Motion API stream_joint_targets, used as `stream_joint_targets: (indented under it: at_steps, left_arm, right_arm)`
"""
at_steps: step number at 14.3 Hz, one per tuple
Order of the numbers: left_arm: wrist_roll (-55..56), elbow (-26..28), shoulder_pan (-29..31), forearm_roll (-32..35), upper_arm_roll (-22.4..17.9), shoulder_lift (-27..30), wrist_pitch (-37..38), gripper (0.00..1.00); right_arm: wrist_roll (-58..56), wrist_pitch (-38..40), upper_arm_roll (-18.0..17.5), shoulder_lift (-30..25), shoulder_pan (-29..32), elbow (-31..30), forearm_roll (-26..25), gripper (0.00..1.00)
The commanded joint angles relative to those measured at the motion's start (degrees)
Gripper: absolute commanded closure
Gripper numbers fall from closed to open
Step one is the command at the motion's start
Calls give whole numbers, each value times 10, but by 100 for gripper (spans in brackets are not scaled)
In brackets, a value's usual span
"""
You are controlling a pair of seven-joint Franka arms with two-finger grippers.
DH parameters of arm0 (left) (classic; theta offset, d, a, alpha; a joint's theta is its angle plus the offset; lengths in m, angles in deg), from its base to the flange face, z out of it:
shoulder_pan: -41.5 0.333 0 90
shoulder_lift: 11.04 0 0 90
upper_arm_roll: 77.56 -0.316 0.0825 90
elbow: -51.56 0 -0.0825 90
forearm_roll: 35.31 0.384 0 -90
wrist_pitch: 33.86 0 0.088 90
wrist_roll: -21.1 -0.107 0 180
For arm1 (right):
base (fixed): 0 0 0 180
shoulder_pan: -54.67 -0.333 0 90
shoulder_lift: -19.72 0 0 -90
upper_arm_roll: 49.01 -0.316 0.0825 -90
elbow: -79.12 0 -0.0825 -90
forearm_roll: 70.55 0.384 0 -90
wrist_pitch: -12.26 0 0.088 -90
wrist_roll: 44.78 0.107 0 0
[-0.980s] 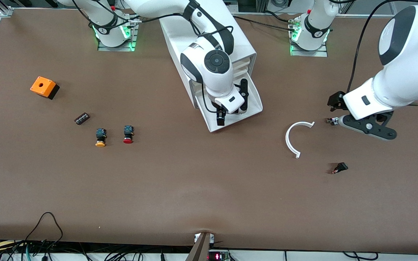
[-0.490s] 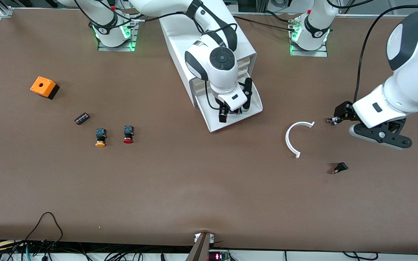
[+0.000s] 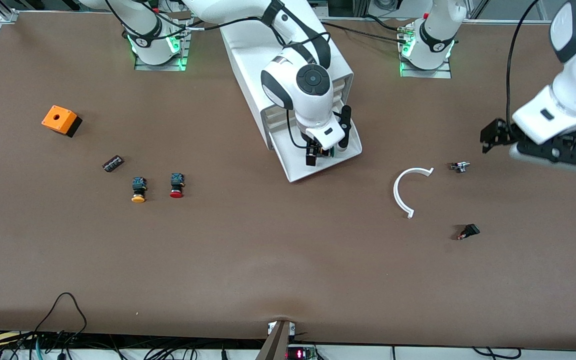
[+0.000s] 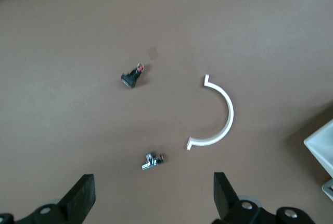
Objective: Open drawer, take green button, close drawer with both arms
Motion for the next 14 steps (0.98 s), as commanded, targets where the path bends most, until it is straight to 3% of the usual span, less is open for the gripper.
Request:
stream_joint_targets:
  at_steps: [1,4,14]
  left_arm:
    - [35,37,6,-8,9,36,2,0]
    - [117,-9,4,-7,23,23,93,0]
    - [126,-46,0,-37,26,3,97,0]
  right_arm:
    - [9,-3,2,21,-5,20,-2,0]
    - [10,-12,1,27,-5,19,-2,0]
    - [45,-12,1,36,-13,18,-1,0]
